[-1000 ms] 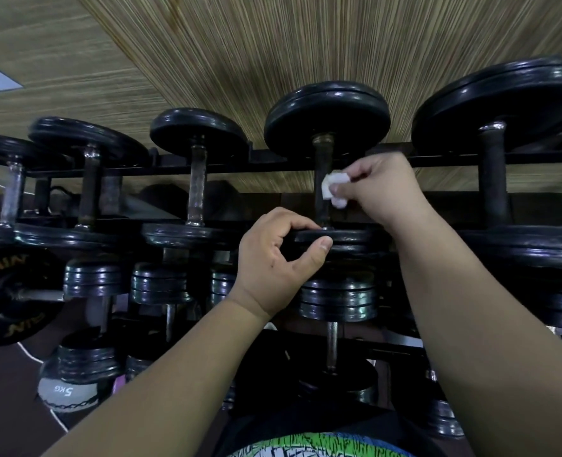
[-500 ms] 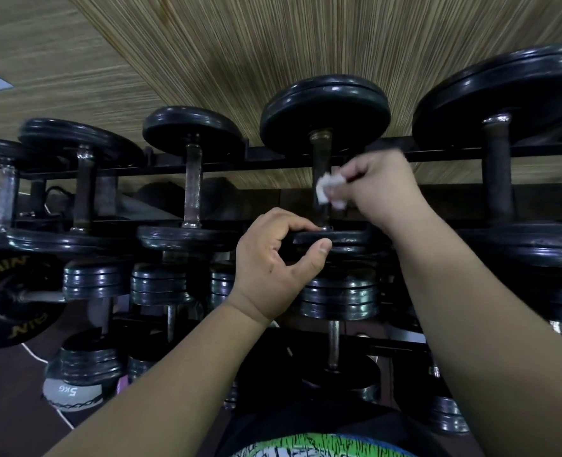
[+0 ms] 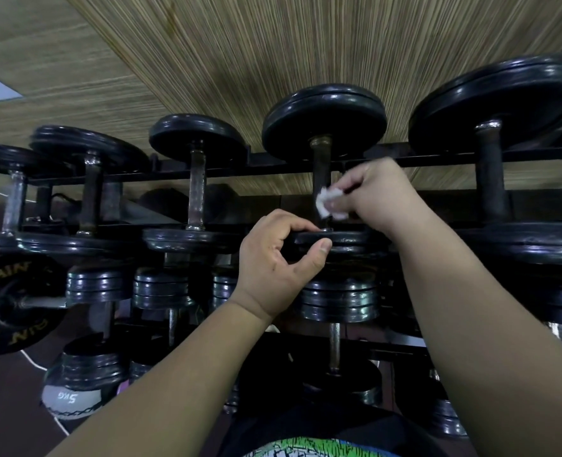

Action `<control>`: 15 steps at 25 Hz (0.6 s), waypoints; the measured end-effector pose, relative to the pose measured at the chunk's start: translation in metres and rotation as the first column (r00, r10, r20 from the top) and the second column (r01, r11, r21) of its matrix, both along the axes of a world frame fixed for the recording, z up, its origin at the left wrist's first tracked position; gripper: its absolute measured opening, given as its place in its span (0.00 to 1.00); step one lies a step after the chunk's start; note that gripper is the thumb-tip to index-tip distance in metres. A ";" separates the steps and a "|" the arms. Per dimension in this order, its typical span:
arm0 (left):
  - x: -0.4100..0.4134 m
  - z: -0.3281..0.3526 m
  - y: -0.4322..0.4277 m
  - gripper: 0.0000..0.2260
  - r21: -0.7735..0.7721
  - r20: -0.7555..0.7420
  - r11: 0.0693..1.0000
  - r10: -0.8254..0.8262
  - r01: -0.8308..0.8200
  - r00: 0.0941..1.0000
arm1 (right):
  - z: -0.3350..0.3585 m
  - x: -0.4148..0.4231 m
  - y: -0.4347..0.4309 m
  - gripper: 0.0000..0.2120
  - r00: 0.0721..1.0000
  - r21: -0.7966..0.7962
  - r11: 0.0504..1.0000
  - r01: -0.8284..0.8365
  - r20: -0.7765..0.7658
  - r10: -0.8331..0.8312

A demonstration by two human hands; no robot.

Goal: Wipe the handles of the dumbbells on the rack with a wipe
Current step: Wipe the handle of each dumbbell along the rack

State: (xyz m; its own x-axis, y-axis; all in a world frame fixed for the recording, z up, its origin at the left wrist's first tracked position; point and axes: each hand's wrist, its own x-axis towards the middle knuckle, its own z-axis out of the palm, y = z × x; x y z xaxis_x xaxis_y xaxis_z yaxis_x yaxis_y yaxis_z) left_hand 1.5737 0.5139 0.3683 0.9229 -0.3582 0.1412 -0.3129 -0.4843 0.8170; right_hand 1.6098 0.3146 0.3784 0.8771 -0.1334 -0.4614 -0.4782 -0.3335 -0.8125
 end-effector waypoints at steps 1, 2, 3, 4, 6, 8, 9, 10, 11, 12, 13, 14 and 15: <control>0.000 0.001 0.000 0.11 0.004 0.000 1.000 -0.004 0.004 1.000 | 0.001 -0.005 -0.001 0.05 0.999 -0.009 1.000 -0.030 -0.030 0.030; 0.000 0.001 0.000 0.11 0.003 -0.005 1.000 -0.006 0.006 1.000 | 0.003 -0.006 -0.001 0.05 0.998 -0.010 0.999 -0.036 -0.051 0.036; 0.000 0.001 0.001 0.11 0.003 -0.009 1.000 -0.005 0.005 1.000 | 0.006 -0.003 -0.001 0.04 0.998 -0.004 1.000 -0.030 -0.052 0.030; -0.001 0.002 0.001 0.11 0.008 -0.009 1.000 -0.003 0.003 1.000 | 0.007 0.003 0.000 0.05 1.000 0.014 1.000 0.007 -0.026 -0.006; -0.001 0.002 0.002 0.11 0.016 -0.019 1.000 0.001 -0.001 1.000 | 0.005 0.018 0.003 0.05 0.982 0.049 0.984 0.172 0.070 -0.175; -0.001 0.003 0.001 0.12 0.012 -0.039 1.000 0.002 -0.001 0.999 | 0.005 0.026 0.005 0.04 0.942 0.038 0.953 0.300 0.148 -0.302; -0.001 0.003 0.001 0.12 0.012 -0.051 1.000 0.000 0.000 0.999 | 0.004 0.024 0.005 0.05 0.942 0.012 0.954 0.300 0.153 -0.298; -0.001 0.003 0.001 0.13 0.016 -0.064 1.000 -0.001 0.002 0.998 | 0.003 0.020 0.004 0.06 0.959 -0.010 0.966 0.257 0.129 -0.253; -0.001 0.003 0.002 0.13 0.022 -0.072 1.000 -0.001 0.003 0.997 | 0.001 0.013 0.003 0.07 0.982 -0.036 0.984 0.174 0.080 -0.171; -0.001 0.004 0.002 0.14 0.029 -0.069 1.000 0.000 0.002 0.998 | 0.003 0.004 0.002 0.09 0.997 -0.060 0.995 0.078 0.022 -0.077; 0.000 0.004 0.003 0.15 0.040 -0.062 0.999 0.004 -0.002 0.998 | 0.004 -0.006 0.001 0.09 1.000 -0.078 0.997 -0.002 -0.028 0.000; -0.001 0.004 0.002 0.16 0.049 -0.056 0.999 0.007 -0.004 0.998 | 0.006 -0.015 0.000 0.08 0.998 -0.083 0.996 -0.037 -0.049 0.033; -0.001 0.005 0.002 0.16 0.056 -0.057 0.998 0.009 -0.006 0.998 | 0.009 -0.022 -0.001 0.07 0.999 -0.074 0.997 -0.026 -0.034 0.023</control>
